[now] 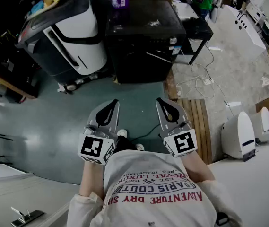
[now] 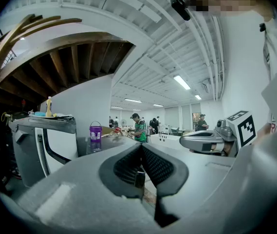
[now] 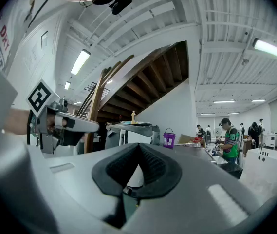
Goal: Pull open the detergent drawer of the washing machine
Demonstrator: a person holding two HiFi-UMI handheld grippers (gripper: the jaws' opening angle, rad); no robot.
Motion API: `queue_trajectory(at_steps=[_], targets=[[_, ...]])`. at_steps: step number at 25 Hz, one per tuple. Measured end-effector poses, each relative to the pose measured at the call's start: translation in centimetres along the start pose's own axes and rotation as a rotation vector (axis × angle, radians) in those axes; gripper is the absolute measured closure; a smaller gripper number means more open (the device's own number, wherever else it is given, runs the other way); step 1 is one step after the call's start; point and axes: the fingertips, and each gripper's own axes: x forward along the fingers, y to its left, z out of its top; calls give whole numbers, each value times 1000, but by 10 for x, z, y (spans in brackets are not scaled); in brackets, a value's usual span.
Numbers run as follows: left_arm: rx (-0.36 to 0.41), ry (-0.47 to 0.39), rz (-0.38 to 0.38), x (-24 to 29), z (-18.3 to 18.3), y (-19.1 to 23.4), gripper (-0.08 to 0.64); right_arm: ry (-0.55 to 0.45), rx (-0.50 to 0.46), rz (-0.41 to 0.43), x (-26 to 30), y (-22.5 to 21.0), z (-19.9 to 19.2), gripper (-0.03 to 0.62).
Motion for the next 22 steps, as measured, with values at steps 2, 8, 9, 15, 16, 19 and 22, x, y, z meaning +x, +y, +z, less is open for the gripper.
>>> queue_trajectory(at_steps=[2, 8, 9, 15, 16, 19, 22], targets=[[1, 1, -2, 1, 0, 0, 554, 1, 5, -5, 0, -2, -1, 594], [1, 0, -2, 3, -1, 0, 554, 0, 14, -12, 2, -6, -1, 594], [1, 0, -2, 4, -1, -1, 554, -2, 14, -14, 1, -7, 0, 594], [6, 4, -22, 13, -4, -9, 554, -10, 38, -55, -3, -20, -2, 592], [2, -1, -23, 14, -3, -10, 554, -12, 44, -61, -4, -23, -3, 592], [-19, -39, -7, 19, 1, -9, 469, -11, 49, -77, -5, -31, -5, 592], [-1, -26, -10, 28, 3, -6, 285, -14, 57, -89, -3, -40, -5, 592]])
